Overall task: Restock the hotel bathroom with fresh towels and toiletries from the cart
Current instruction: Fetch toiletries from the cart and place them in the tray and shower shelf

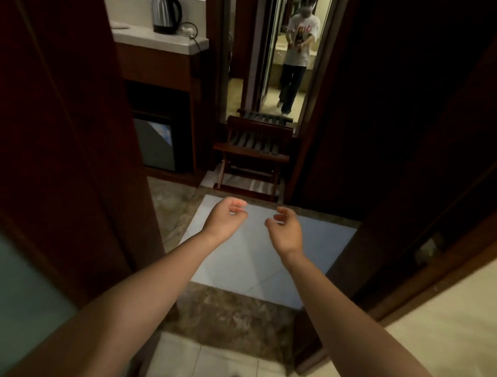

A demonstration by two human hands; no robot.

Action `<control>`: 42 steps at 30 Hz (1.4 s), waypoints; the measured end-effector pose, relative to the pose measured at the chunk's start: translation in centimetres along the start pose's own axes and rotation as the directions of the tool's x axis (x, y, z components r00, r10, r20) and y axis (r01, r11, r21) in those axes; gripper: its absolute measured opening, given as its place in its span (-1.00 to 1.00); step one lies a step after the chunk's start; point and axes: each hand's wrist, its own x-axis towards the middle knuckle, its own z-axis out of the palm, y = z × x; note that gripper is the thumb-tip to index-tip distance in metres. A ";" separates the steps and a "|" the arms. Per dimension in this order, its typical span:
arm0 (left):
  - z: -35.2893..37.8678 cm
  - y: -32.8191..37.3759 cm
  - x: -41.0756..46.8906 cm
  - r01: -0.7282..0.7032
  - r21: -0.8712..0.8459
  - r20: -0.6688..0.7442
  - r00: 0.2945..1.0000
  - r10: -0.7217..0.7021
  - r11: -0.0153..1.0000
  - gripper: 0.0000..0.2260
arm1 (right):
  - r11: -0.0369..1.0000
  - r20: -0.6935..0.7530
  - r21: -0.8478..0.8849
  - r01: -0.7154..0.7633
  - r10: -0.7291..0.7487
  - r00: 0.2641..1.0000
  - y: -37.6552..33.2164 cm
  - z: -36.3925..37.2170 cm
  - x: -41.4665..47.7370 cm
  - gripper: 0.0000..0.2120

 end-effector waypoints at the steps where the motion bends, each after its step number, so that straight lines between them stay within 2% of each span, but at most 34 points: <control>1: 0.6 0.6 2.0 -0.001 -0.005 0.000 1.000 0.001 1.000 -0.84 | 1.000 -0.005 -0.007 -0.005 0.005 1.000 -0.2 -0.2 2.2 -0.60; 10: 6.5 2.9 17.1 0.006 0.038 0.079 0.997 -0.009 0.999 -0.81 | 0.995 -0.055 -0.051 -0.082 0.079 0.995 -0.2 -2.2 16.9 -0.59; 15: 11.3 4.0 26.4 -0.006 0.056 0.218 0.976 -0.006 0.998 -0.74 | 0.992 -0.140 -0.046 -0.114 0.106 0.984 0.6 -3.3 25.4 -0.57; 20: 16.7 6.5 37.2 -0.072 0.097 0.361 0.932 0.032 0.993 -0.76 | 0.988 -0.276 0.031 -0.150 0.153 0.949 0.5 -5.2 35.0 -0.55; 29: 26.3 13.6 51.0 -0.195 0.088 0.653 0.752 0.091 0.977 -0.84 | 0.957 -0.561 0.194 -0.217 0.290 0.775 -0.8 -11.5 47.0 -0.57; 37: 37.7 16.4 53.4 -0.274 0.068 0.840 0.534 0.093 0.959 -0.74 | 0.916 -0.721 0.262 -0.305 0.396 0.568 2.5 -19.1 50.6 -0.58; 42: 48.3 18.3 55.8 -0.312 0.022 0.891 0.436 0.123 0.950 -0.77 | 0.895 -0.764 0.314 -0.318 0.437 0.474 6.1 -26.6 54.9 -0.58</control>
